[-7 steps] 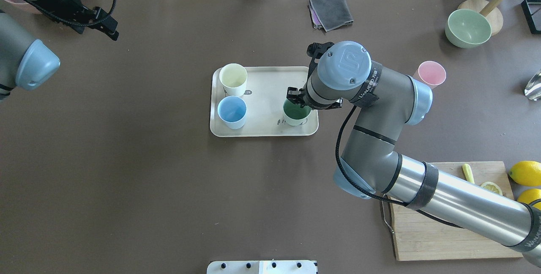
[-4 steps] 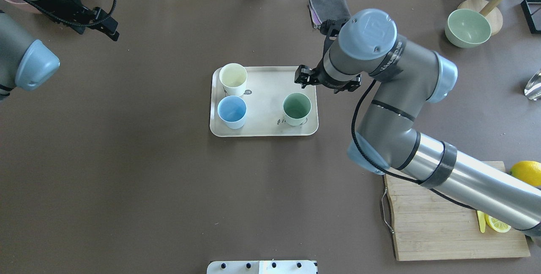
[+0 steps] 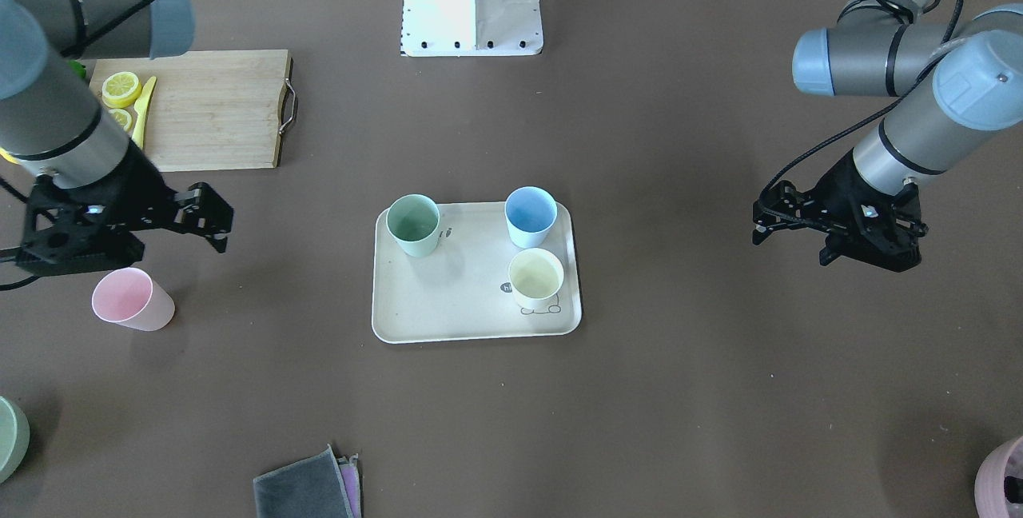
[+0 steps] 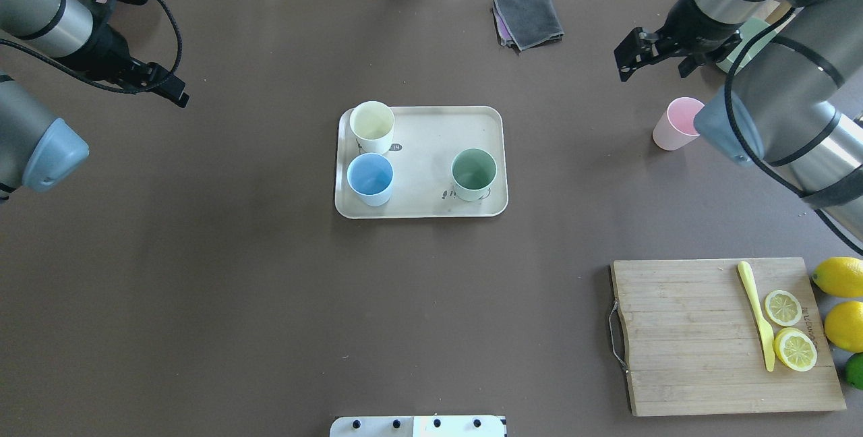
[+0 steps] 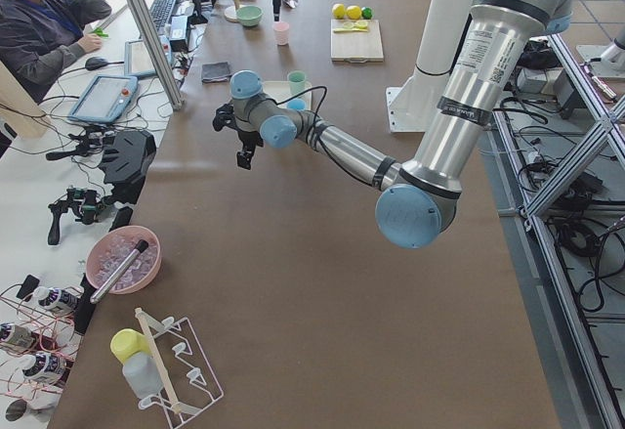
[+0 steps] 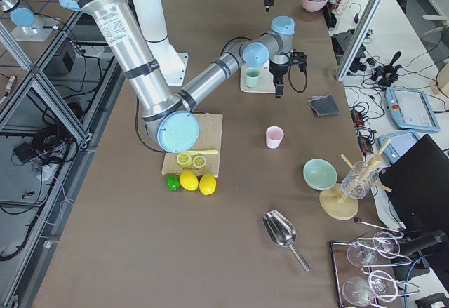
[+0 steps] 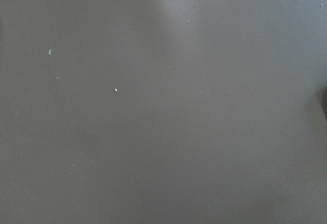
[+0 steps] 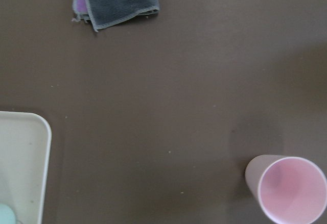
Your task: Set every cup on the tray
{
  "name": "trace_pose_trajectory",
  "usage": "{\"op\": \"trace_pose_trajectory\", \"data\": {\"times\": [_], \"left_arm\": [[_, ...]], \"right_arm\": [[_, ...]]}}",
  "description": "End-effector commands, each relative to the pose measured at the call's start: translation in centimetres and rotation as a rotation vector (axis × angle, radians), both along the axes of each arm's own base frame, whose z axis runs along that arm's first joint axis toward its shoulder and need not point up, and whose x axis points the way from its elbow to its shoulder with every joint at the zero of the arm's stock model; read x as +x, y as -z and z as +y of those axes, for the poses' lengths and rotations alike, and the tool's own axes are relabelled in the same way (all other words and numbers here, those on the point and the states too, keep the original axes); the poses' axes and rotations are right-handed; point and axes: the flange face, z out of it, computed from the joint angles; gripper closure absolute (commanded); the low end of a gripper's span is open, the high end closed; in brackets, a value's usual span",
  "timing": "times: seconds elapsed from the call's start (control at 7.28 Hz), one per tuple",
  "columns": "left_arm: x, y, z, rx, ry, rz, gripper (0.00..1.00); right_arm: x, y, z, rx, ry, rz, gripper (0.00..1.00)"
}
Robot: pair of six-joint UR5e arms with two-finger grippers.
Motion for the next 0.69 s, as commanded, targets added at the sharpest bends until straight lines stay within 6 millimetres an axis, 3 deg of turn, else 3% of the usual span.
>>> {"op": "trace_pose_trajectory", "data": {"times": [0.0, 0.14, 0.41, 0.55], "left_arm": [[0.2, -0.5, 0.4, 0.033, 0.003, 0.026, 0.02], [0.2, -0.4, 0.5, 0.039, 0.001, 0.028, 0.02], [0.1, -0.2, 0.5, 0.041, 0.004, 0.027, 0.02], [0.1, -0.2, 0.5, 0.044, 0.004, 0.027, 0.02]], "right_arm": [[3.6, -7.0, -2.2, 0.010, 0.084, 0.049, 0.00], [3.9, -10.9, -1.5, 0.051, 0.081, 0.030, 0.00], [3.0, -18.3, -2.2, 0.093, 0.083, 0.016, 0.00], [2.5, -19.4, -2.0, 0.094, 0.079, 0.014, 0.01]]}}
